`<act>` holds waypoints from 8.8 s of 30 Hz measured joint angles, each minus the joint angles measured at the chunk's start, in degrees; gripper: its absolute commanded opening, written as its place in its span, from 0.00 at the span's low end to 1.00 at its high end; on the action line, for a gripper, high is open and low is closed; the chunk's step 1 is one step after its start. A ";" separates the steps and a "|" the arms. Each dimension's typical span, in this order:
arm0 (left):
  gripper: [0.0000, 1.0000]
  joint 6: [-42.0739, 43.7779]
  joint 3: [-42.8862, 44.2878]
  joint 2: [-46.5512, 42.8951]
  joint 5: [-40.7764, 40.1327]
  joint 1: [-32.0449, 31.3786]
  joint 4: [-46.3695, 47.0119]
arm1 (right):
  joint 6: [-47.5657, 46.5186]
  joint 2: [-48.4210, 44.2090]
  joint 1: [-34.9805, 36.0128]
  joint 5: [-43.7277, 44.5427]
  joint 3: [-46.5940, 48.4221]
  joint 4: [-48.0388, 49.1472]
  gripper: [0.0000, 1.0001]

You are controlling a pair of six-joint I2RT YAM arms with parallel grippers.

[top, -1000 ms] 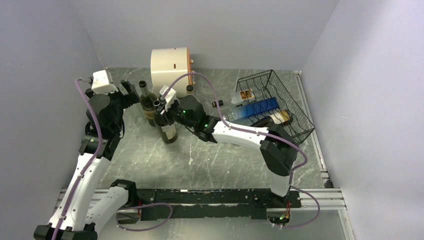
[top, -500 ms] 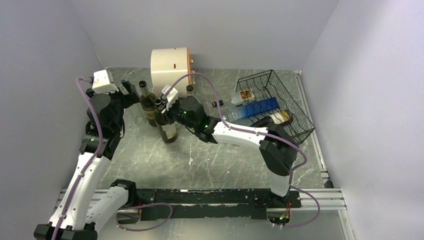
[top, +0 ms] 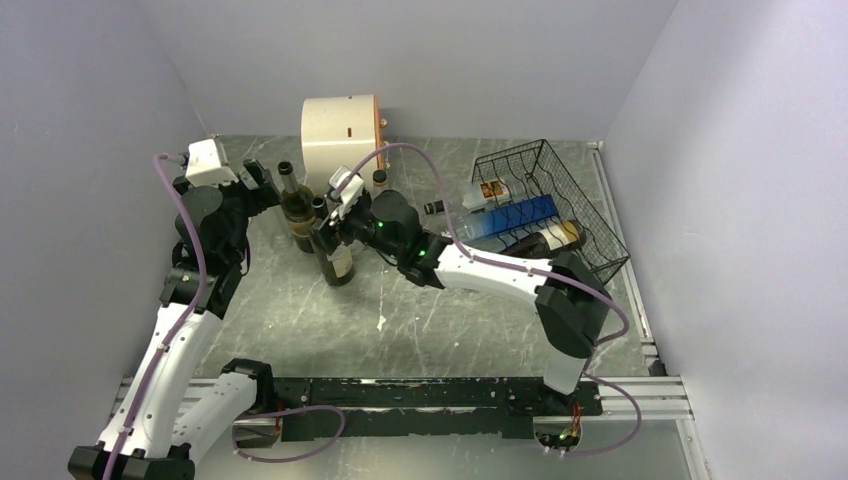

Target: Take the wine bottle off the wine rack

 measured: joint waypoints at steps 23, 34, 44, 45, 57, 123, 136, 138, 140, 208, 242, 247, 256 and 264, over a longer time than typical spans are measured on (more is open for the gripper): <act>0.93 -0.04 0.00 0.33 0.42 0.00 0.00 | -31.89 -35.41 0.02 9.44 -22.71 -39.87 1.00; 0.93 -0.26 0.00 0.22 0.90 -0.11 0.00 | -36.20 -30.49 -1.14 26.67 -28.74 -54.77 1.00; 0.93 -0.24 0.00 -0.55 0.85 -0.98 0.00 | -37.51 -19.50 -2.45 35.52 -32.74 -49.37 0.93; 0.93 -0.24 0.00 -0.66 0.85 -1.07 0.00 | -37.35 -18.56 -2.49 36.24 -32.85 -48.24 0.93; 0.93 -0.24 0.00 -1.05 0.83 -1.86 -0.02 | -40.33 -11.45 -6.60 47.04 -41.55 -26.29 0.84; 0.93 -0.24 0.00 0.02 0.83 -2.25 0.00 | -34.64 -6.49 15.45 49.53 -29.35 -27.04 0.00; 0.93 -0.24 0.00 0.44 0.85 -2.25 0.00 | -27.74 -9.79 21.46 43.30 -19.80 -31.23 0.00; 0.93 -0.24 0.00 0.46 0.83 -2.25 0.00 | -26.73 -10.91 21.24 41.62 -18.75 -31.80 0.00; 0.93 -0.24 0.00 0.46 0.81 -2.25 0.02 | -25.44 -12.09 21.05 40.13 -17.64 -31.85 0.00; 0.93 -0.66 0.00 1.84 1.57 0.79 -0.39 | 6.25 -10.71 -4.48 6.91 -3.21 -13.38 0.00; 0.93 -0.68 0.00 1.16 1.92 0.79 -0.42 | 7.45 -11.67 -4.59 6.32 1.64 -8.83 0.89; 0.93 -0.70 0.00 0.52 1.97 0.81 -0.42 | 4.83 -14.93 -4.59 6.95 3.08 -13.64 1.00; 0.93 -0.72 0.00 0.35 1.99 0.83 -0.52 | -6.60 -23.32 -4.59 12.68 3.85 -30.56 1.00; 0.93 -1.14 0.00 0.17 2.58 0.83 -0.52 | -10.49 -34.23 -4.57 21.18 -0.28 -37.09 1.00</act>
